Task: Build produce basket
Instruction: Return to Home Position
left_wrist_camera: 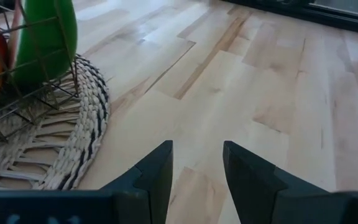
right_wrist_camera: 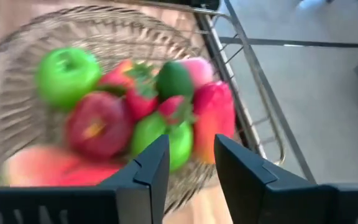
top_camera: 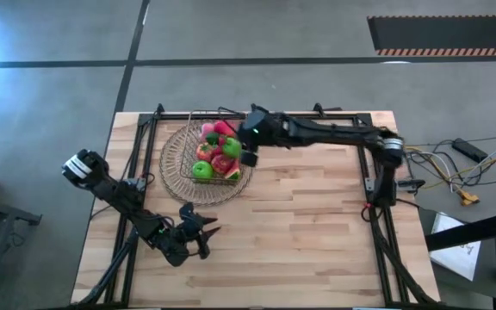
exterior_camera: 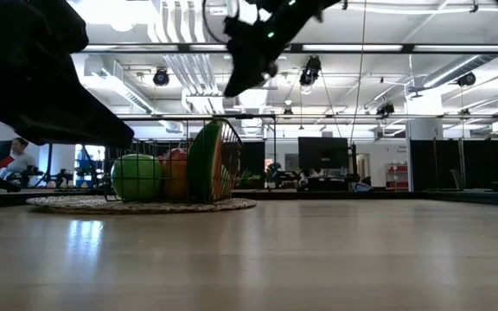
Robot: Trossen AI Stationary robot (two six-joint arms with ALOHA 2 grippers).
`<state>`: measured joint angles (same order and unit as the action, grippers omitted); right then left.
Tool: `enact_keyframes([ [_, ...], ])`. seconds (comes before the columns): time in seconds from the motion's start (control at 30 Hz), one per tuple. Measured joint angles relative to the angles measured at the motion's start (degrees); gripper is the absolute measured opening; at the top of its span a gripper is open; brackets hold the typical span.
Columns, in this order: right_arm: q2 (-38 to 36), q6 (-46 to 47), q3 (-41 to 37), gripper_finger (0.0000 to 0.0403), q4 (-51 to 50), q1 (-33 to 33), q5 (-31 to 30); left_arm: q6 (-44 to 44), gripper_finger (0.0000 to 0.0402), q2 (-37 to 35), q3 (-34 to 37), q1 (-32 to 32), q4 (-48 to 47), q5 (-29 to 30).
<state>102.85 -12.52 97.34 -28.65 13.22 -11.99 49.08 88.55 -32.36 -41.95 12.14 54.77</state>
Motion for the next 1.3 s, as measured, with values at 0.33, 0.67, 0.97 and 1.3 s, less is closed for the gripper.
enact_keyframes([
  [0.33, -25.09, 10.54, -32.80, 0.0075, 9.20, -14.10, -0.04, -0.16, 0.0125, 1.70, 0.00, 0.00, 1.13, 2.12],
  [0.67, -50.70, 25.67, -63.27, 0.0045, 23.69, -29.91, -0.03, -1.58, 0.0125, 1.75, -0.28, 1.17, 2.50, 5.81],
  [0.97, -69.56, 29.08, -79.49, 0.0022, 33.91, -33.91, 0.79, -2.01, 0.0125, 1.75, -0.64, 3.02, 4.36, 5.77],
  [1.3, -81.48, 31.08, -91.63, 0.0008, 39.11, -30.92, 5.05, -2.70, 0.0125, 1.73, -0.81, 5.37, 7.12, 4.90],
])
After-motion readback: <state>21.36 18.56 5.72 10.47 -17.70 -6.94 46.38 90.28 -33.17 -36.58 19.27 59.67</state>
